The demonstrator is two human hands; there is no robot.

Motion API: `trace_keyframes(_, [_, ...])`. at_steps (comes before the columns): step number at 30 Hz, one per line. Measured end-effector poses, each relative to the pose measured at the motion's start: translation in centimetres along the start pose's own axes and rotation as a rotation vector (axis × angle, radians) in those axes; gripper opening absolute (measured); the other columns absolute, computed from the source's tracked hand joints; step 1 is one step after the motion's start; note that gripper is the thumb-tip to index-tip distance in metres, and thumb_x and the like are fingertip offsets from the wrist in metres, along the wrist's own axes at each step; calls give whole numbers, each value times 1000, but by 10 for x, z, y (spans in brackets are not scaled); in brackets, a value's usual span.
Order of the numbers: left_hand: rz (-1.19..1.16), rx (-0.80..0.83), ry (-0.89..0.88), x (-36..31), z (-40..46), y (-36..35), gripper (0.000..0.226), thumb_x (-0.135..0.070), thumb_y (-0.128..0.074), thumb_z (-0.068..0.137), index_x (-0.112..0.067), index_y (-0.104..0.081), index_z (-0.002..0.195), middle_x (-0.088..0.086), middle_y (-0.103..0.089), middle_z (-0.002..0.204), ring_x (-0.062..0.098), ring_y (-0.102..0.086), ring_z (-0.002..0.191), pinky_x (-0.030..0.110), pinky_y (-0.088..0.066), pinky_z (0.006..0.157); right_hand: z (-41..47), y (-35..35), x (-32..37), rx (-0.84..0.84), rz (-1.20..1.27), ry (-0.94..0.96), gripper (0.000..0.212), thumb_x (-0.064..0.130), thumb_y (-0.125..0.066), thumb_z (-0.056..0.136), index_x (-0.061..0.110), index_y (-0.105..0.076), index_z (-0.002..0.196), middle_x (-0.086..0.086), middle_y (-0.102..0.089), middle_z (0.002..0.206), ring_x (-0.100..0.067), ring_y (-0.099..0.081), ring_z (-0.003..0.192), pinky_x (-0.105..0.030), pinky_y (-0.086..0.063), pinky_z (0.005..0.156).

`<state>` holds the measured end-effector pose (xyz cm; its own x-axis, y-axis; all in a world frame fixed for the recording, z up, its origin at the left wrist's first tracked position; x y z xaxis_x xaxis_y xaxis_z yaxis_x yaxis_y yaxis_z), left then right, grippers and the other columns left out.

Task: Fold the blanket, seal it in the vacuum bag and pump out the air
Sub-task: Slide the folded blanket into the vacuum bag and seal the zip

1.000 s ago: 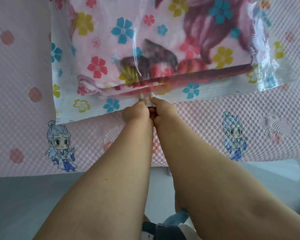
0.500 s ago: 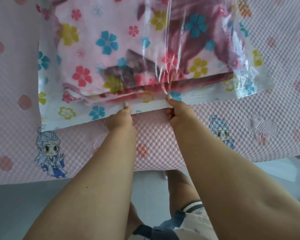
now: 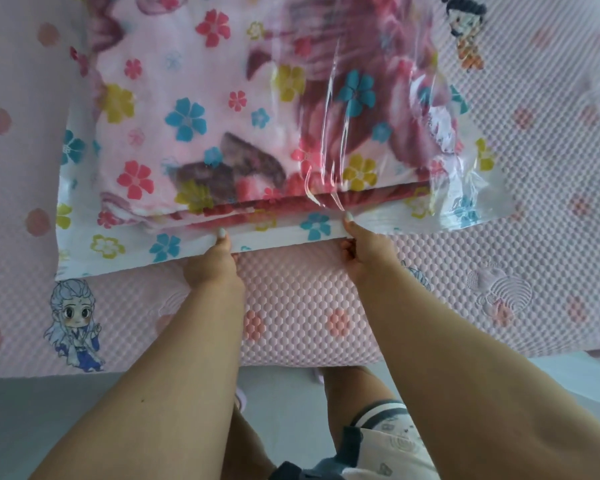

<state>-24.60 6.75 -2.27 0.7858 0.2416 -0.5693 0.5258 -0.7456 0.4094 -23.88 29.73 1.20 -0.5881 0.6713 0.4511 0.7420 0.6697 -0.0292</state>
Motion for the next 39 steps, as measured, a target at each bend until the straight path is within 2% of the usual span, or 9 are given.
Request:
trace_keyframes(4, [-136, -24, 64, 7, -20, -8, 44, -56, -75, 72, -17, -61, 85, -3, -66, 84, 18, -64, 78, 32, -54, 74, 4, 4, 0, 53, -51, -20, 22, 21, -79, 75, 8, -61, 79, -2, -63, 68, -8, -59, 42, -17, -48, 44])
trace_keyframes(8, [-352, 230, 153, 12, -58, -34, 25, -39, -77, 78, -18, -64, 82, -5, -67, 72, 10, -60, 64, 22, -49, 53, 11, 7, -2, 54, -171, -23, 32, 33, -80, 72, 9, -62, 82, -3, -65, 75, -12, -61, 60, -21, -49, 53])
trace_keyframes(12, [-356, 485, 283, 13, -95, -69, 28, -34, -75, 80, -10, -67, 90, 2, -67, 75, 14, -62, 61, 25, -53, 54, 13, 6, -7, 89, -143, -24, 36, 34, -82, 70, 6, -65, 84, -9, -73, 86, -21, -69, 72, -33, -59, 67])
trace_keyframes(15, [-344, 593, 348, 17, -115, -92, 32, -28, -73, 83, -2, -65, 98, 12, -71, 81, 23, -68, 63, 33, -57, 59, 14, 6, -8, 72, -190, 3, 41, 41, -83, 67, 7, -60, 74, -6, -68, 65, -21, -65, 59, -38, -59, 70])
trace_keyframes(20, [-242, 521, 298, 23, -121, -106, 48, -22, -78, 79, 3, -60, 116, 20, -69, 106, 31, -69, 81, 47, -57, 79, 15, 5, -7, 61, -210, 20, 40, 40, -82, 69, 10, -56, 63, 0, -61, 48, -14, -57, 41, -30, -54, 57])
trace_keyframes(24, [-188, 495, 231, 21, -115, -103, 44, -16, -78, 78, 4, -61, 113, 19, -70, 101, 30, -70, 78, 36, -57, 60, 10, -2, -7, 69, -203, 29, 39, 36, -83, 69, 6, -60, 64, -5, -62, 52, -18, -59, 44, -27, -53, 52])
trace_keyframes(31, [-101, 395, 167, 22, -109, -105, 29, -21, -81, 75, -2, -62, 87, 17, -71, 91, 30, -70, 74, 46, -59, 75, -1, -8, 6, 104, 3, -66, 27, 15, -72, 82, 4, -56, 64, -4, -58, 42, -13, -53, 30, -21, -46, 34])
trace_keyframes(35, [-27, 328, 153, 18, -102, -101, 31, -24, -80, 77, -7, -56, 67, 1, -63, 48, 15, -59, 51, 33, -55, 70, -1, 6, 20, 68, 68, -56, 17, 8, -71, 83, 7, -56, 75, -5, -63, 64, -13, -60, 47, -26, -53, 42])
trace_keyframes(39, [-1, 296, 148, 19, -95, -89, 33, -22, -79, 78, -9, -53, 61, -6, -53, 33, 9, -53, 41, 25, -50, 55, 3, 33, 28, 35, 91, -54, 21, 10, -72, 82, 12, -54, 73, 6, -54, 42, -3, -46, 28, -12, -37, 32])
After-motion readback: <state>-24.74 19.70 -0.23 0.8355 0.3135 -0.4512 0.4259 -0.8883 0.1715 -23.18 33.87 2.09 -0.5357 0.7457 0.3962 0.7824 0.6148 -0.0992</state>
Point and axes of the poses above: each hand's wrist, its own z-axis towards the middle knuckle, its own y-axis out of the back of the hand, x = y × z, the point moved 2 cm from there along z, towards the middle knuckle
